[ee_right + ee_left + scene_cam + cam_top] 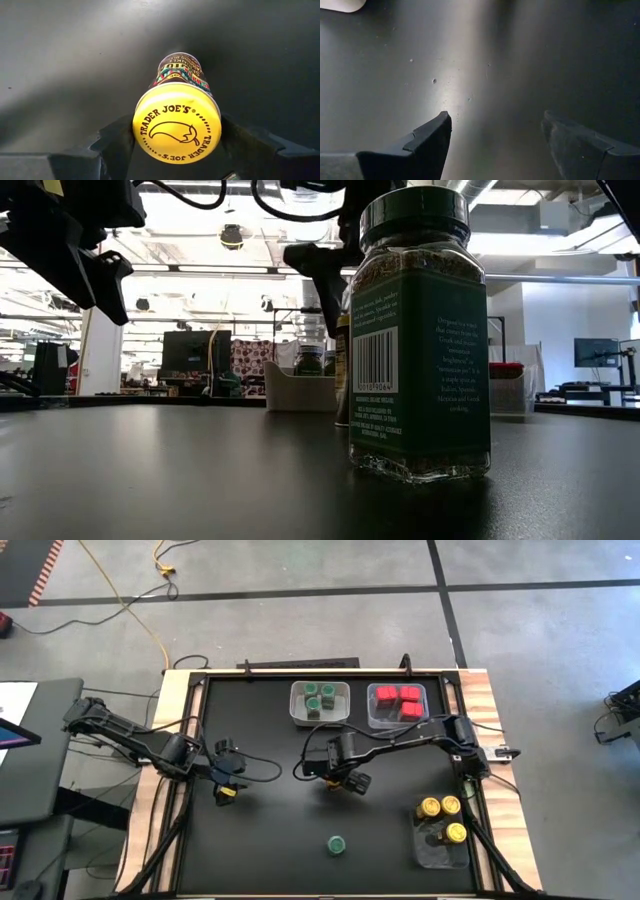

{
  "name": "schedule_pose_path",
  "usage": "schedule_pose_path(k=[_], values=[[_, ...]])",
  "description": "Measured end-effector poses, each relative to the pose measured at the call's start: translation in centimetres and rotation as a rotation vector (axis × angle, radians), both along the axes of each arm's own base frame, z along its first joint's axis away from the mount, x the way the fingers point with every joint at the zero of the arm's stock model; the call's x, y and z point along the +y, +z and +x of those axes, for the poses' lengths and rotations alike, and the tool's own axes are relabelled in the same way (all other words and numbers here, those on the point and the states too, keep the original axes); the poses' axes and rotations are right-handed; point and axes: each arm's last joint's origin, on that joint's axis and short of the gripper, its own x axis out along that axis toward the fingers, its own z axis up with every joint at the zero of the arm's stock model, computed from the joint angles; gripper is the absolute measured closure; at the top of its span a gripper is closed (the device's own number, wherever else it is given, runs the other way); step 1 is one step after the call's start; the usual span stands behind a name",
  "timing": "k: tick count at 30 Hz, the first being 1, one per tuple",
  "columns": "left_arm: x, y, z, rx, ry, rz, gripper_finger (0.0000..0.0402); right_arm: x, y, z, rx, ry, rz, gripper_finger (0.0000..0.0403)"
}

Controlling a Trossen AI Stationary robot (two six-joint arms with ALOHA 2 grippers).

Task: Sort spices by type
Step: Put the yellow seasoning bottle into the black bin

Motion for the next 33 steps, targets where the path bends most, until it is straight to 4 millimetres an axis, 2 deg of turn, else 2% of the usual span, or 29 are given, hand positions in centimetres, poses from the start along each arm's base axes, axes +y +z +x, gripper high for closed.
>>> schedule_pose_path(k=[7,15,18,27,33], values=[[0.0,0.0,0.0,-0.001,0.002,-0.002,0.0105,0.0,0.0,0.0,0.000,0.023,-0.004,0.0103],[0.0,0.0,0.0,-0.002,0.005,-0.004,0.0105,-0.1,0.0,-0.2,0.018,0.069,-0.015,0.0149],[0.0,0.0,0.0,-0.002,0.011,-0.009,0.0105,-0.1,0.0,-0.1,0.015,0.117,-0.023,0.0151],[0.0,0.0,0.0,-0.006,0.013,-0.011,0.0105,0.3,1.0,-0.5,-0.011,0.400,-0.025,0.0146],[0.0,0.1,0.1,-0.014,0.013,-0.015,0.0105,0.9,1.6,-1.1,-0.034,0.764,-0.017,0.0146]])
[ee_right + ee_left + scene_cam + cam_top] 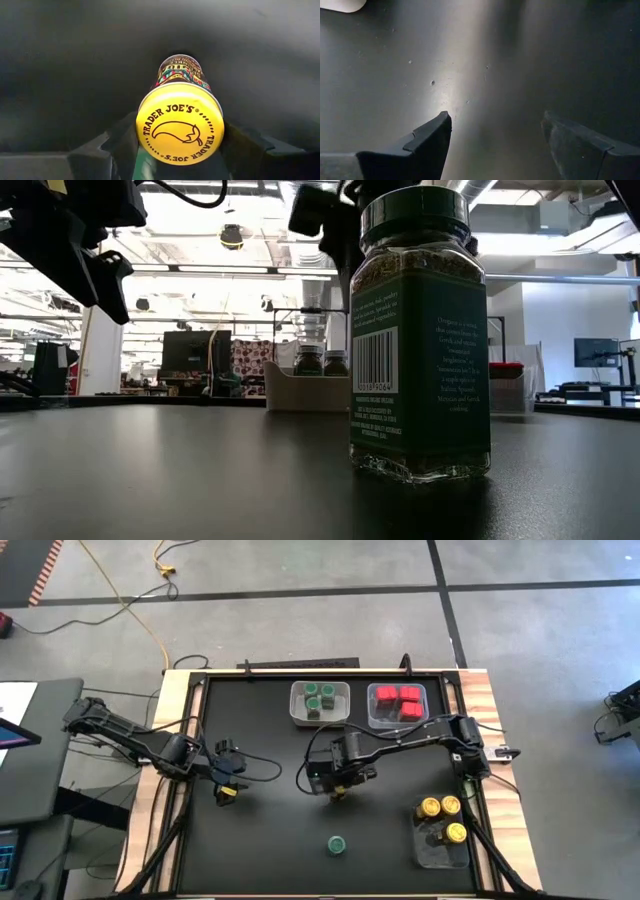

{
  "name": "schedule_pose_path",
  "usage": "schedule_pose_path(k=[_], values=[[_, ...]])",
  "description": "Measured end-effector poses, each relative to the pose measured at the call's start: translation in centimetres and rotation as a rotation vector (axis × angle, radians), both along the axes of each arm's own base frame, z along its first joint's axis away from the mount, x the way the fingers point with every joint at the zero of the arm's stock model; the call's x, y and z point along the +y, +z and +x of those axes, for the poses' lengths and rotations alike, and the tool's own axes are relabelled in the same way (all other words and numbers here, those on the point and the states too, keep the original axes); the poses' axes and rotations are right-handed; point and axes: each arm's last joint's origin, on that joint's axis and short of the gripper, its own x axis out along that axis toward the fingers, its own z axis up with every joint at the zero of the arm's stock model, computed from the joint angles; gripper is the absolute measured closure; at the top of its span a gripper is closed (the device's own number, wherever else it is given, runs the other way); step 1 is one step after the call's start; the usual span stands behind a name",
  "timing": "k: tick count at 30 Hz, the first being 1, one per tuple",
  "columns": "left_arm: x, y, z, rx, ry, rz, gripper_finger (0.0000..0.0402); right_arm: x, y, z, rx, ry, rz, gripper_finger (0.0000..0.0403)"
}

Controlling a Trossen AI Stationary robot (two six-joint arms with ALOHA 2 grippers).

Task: Sort spices by type
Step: Put the yellow seasoning bottle into the black bin

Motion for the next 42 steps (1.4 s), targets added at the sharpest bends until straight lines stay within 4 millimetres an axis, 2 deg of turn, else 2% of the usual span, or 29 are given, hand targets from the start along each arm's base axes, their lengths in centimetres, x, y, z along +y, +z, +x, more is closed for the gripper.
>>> schedule_pose_path(k=[8,12,18,21,26,30,35,39,42], values=[[0.0,0.1,0.1,-0.011,0.000,-0.004,0.0105,2.4,-0.1,-1.2,0.002,0.624,-0.016,0.0146],[-0.1,0.1,0.2,-0.025,0.000,-0.009,0.0105,4.2,-0.1,-3.0,0.087,0.932,0.000,0.0146],[-0.1,0.1,0.2,-0.026,0.024,-0.027,0.0105,7.8,0.2,-5.9,0.201,1.287,0.075,0.0146],[-0.1,0.1,0.2,-0.030,0.076,-0.067,0.0105,9.9,1.3,-7.4,0.166,1.421,0.061,0.0147],[-0.1,0.1,0.2,-0.037,0.177,-0.146,0.0105,12.6,4.1,-10.4,0.092,1.483,-0.036,0.0147],[-0.1,0.1,0.2,-0.042,0.211,-0.169,0.0105,13.7,7.2,-13.6,0.008,1.484,-0.192,0.0147],[0.0,0.1,0.2,-0.045,0.227,-0.172,0.0105,14.7,9.8,-17.5,-0.068,1.538,-0.199,0.0147],[0.0,0.1,0.2,-0.047,0.244,-0.185,0.0105,15.5,11.0,-19.8,-0.125,1.600,-0.207,0.0147],[0.0,0.1,0.2,-0.047,0.248,-0.188,0.0105,16.0,11.2,-20.6,-0.134,1.588,-0.231,0.0147]])
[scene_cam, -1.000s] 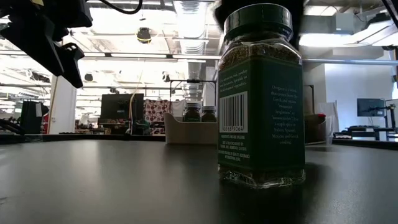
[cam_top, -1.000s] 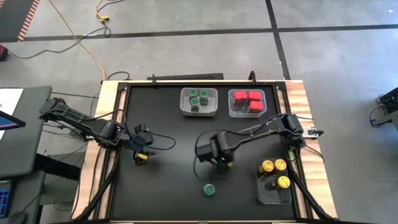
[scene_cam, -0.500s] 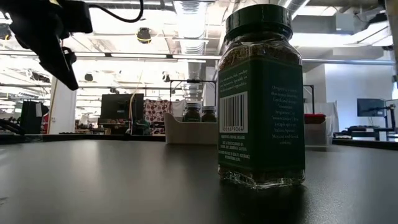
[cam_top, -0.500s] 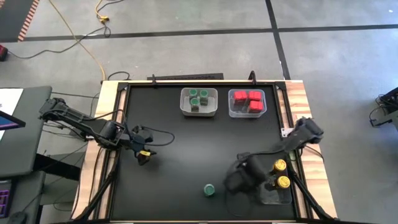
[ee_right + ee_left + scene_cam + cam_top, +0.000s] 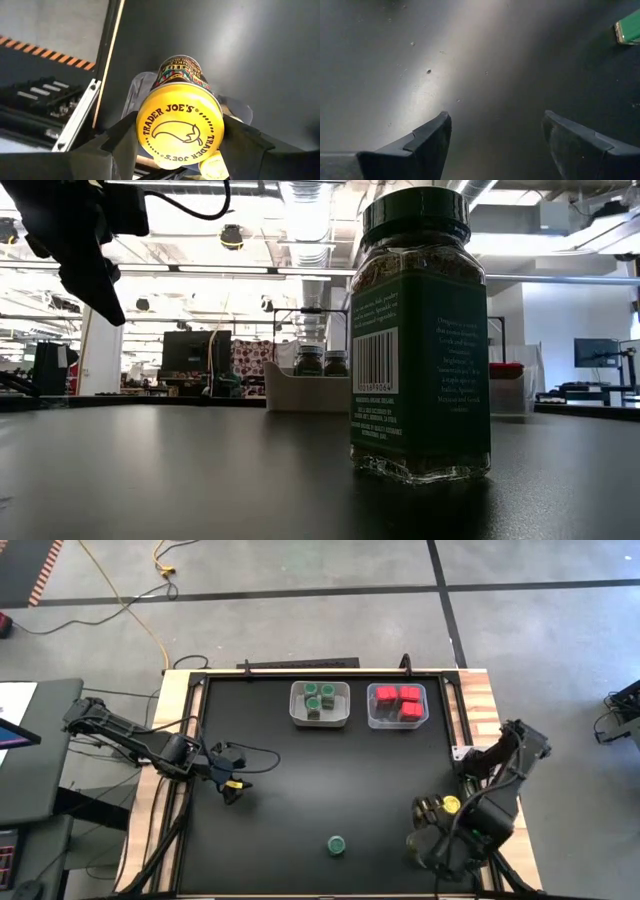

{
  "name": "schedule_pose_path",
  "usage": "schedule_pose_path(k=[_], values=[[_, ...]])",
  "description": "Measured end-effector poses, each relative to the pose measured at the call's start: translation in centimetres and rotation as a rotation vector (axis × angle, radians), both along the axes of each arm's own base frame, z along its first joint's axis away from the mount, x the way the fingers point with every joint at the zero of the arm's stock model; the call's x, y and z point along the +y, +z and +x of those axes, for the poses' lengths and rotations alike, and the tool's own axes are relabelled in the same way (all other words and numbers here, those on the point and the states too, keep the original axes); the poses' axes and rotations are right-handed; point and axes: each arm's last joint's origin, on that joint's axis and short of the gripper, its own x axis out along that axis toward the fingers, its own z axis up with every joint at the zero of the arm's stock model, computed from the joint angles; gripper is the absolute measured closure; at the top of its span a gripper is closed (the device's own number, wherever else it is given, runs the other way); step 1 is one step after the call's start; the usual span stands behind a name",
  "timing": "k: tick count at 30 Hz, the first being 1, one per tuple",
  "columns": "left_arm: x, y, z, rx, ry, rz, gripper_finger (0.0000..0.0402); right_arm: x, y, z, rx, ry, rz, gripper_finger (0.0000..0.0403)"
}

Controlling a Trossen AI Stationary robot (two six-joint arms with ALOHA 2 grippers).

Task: Sort spices by type
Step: Put the yellow seasoning bottle into the black bin

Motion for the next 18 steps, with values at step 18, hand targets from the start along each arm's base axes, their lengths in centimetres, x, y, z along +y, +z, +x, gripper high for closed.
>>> schedule_pose_path(k=[18], values=[[0.0,0.0,0.0,-0.003,0.007,0.008,0.0105,-0.3,-3.6,-4.8,0.004,-0.061,-0.028,0.0147]])
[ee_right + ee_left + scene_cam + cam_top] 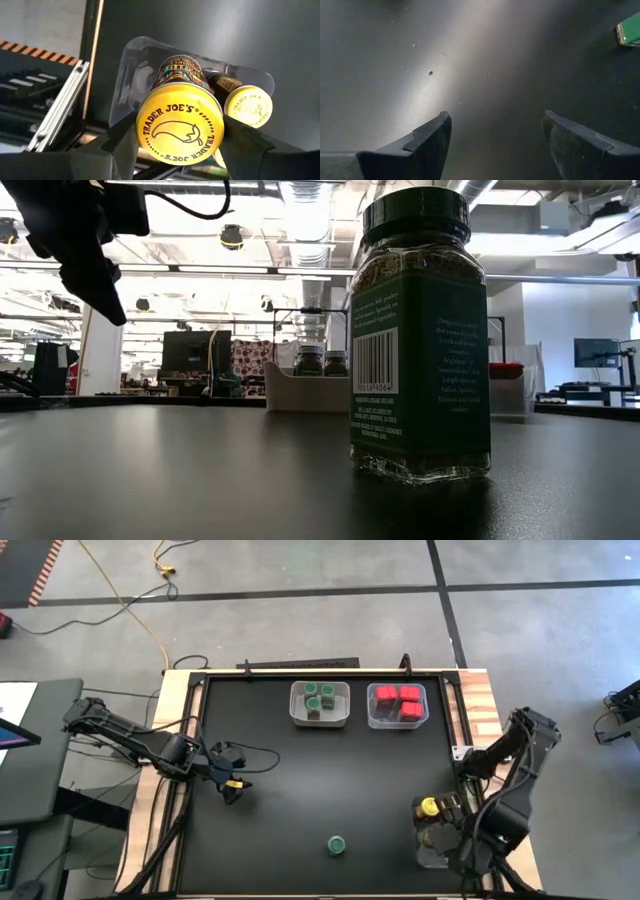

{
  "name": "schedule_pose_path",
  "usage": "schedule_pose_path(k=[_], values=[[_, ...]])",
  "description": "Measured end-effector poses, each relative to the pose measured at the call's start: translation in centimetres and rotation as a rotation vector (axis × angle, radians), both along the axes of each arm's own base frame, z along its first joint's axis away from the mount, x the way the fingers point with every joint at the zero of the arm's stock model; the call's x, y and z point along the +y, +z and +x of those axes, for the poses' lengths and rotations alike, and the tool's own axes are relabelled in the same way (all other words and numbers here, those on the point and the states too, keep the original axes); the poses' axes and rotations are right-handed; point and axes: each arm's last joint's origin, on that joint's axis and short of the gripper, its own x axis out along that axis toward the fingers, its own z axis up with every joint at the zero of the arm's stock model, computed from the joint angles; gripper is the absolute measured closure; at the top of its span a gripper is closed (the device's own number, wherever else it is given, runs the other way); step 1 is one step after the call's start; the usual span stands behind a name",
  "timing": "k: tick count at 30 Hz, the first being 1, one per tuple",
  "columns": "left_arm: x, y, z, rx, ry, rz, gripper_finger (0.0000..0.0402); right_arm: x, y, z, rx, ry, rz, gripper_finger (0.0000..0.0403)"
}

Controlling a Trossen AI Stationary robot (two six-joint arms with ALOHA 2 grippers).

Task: Sort spices by type
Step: Put the yellow seasoning bottle into the black bin

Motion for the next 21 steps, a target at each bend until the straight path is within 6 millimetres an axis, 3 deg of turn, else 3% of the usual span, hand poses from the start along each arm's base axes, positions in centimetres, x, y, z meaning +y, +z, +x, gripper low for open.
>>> schedule_pose_path(k=[9,21], values=[[0.0,0.0,0.0,-0.001,0.004,0.005,0.0105,-0.9,-3.2,0.7,0.076,-0.042,0.013,0.0147],[0.1,0.0,0.0,-0.009,0.023,0.017,0.0105,-0.9,-5.6,0.8,0.083,-0.055,0.008,0.0147]])
